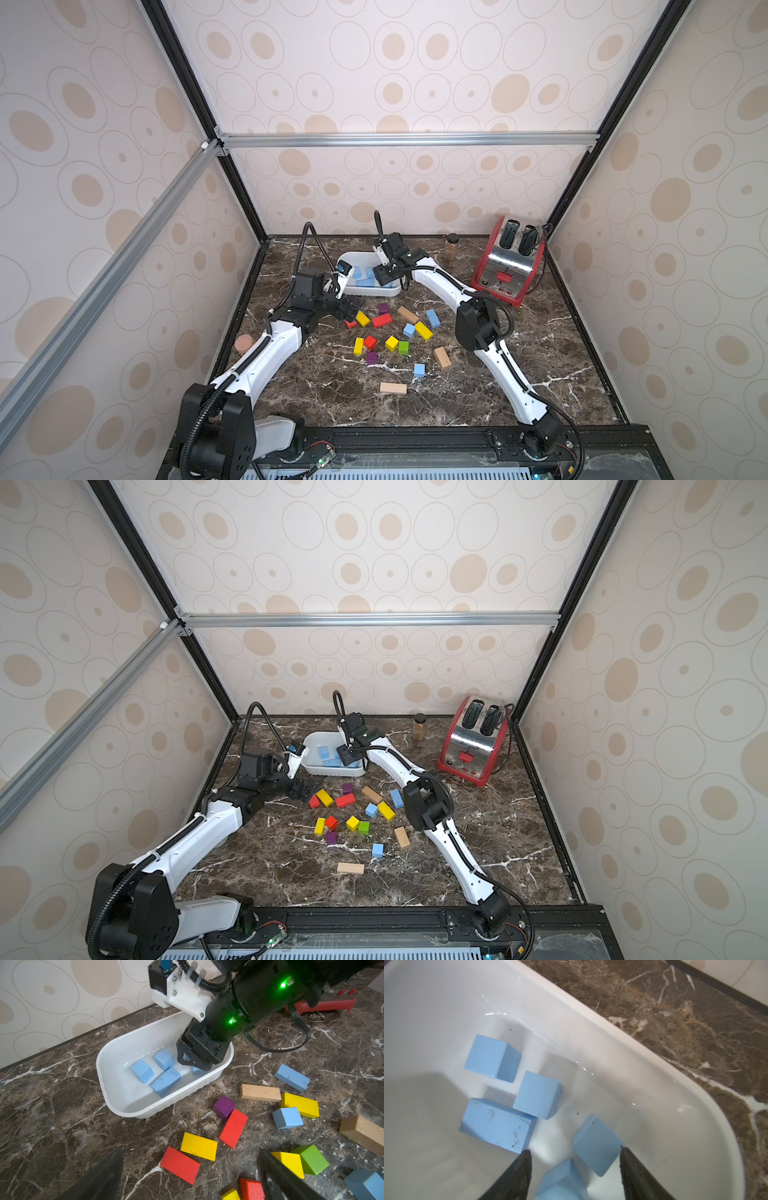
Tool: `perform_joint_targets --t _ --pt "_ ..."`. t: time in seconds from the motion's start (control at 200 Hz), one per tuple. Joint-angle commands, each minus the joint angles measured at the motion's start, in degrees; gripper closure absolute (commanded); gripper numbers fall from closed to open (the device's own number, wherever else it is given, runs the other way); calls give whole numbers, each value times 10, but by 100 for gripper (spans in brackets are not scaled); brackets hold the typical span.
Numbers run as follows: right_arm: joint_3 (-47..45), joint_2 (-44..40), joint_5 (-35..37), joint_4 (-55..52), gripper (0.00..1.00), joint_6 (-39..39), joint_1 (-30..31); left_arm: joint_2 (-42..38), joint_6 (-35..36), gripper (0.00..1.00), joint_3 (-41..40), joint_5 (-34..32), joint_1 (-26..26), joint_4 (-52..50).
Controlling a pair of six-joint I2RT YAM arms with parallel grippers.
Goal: Pick out the blue building blocks
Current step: Place the building block in the storage box, then pick up the building block from the center of the board.
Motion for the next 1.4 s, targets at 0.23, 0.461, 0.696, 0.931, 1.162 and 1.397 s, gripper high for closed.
perform_joint_targets --t 0.23,0.461,0.696,0.931,1.162,1.397 --pt "-15 -55 -2 -12 9 -3 0 -38 16 1 40 -17 4 -35" --pt "-37 -99 1 -4 0 -7 0 -50 11 1 59 -28 4 -47" --pt "-62 -159 3 0 0 -13 0 -64 4 0 83 -27 3 -67" --pt "-140 -252 -1 9 0 -17 1 -74 4 1 119 -27 -11 -111" --pt "-277 -383 6 45 0 -16 1 -80 8 1 149 -62 -67 -150" --pt "-449 -527 15 69 0 9 1 -95 -12 1 139 -74 -109 -165"
